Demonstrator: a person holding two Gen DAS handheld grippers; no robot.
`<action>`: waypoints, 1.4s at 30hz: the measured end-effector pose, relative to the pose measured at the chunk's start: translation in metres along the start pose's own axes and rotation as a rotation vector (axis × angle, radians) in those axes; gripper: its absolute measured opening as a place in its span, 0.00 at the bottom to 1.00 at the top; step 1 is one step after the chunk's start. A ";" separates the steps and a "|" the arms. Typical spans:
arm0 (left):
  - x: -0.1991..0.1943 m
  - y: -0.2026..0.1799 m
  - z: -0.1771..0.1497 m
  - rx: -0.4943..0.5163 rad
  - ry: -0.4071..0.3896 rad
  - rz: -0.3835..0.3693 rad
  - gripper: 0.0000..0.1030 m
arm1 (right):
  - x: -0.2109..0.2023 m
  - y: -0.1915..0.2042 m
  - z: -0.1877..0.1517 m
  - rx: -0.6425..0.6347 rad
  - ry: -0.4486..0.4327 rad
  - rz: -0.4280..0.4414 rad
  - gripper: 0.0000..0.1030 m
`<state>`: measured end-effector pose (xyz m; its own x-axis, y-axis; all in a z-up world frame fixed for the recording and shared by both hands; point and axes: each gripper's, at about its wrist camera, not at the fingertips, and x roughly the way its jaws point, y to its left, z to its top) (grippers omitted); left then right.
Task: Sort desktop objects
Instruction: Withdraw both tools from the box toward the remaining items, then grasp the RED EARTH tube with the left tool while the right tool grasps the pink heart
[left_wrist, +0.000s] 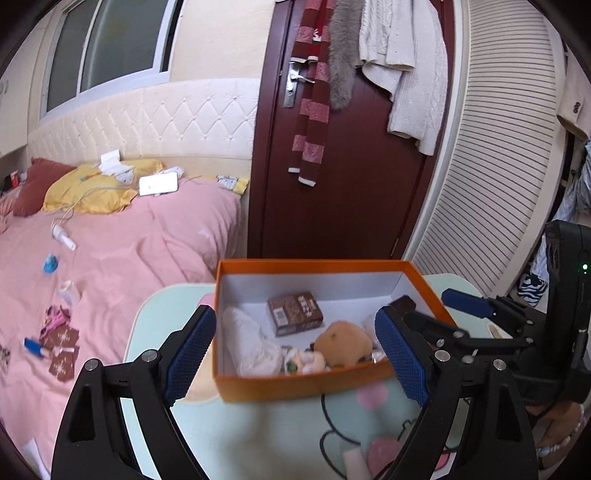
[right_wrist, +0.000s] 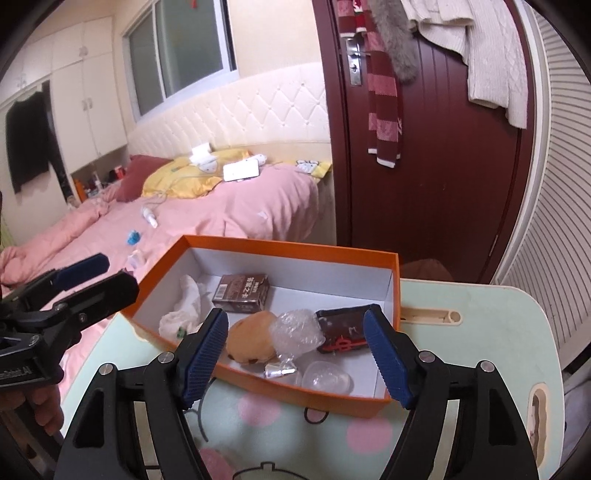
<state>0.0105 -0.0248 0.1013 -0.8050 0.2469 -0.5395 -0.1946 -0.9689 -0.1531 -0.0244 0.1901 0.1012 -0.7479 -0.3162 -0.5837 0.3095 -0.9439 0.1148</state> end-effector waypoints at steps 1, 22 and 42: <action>-0.003 0.001 -0.003 -0.008 0.008 0.003 0.86 | -0.003 0.000 -0.002 -0.001 0.000 -0.002 0.74; -0.013 -0.036 -0.107 0.037 0.253 -0.031 0.81 | -0.017 -0.025 -0.115 0.087 0.191 -0.252 0.97; -0.013 -0.012 -0.119 0.075 0.232 0.043 0.21 | -0.032 -0.012 -0.111 0.046 0.130 -0.134 0.97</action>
<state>0.0897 -0.0142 0.0114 -0.6651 0.1942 -0.7211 -0.2108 -0.9751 -0.0681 0.0611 0.2223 0.0291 -0.6974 -0.1748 -0.6951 0.1824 -0.9812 0.0637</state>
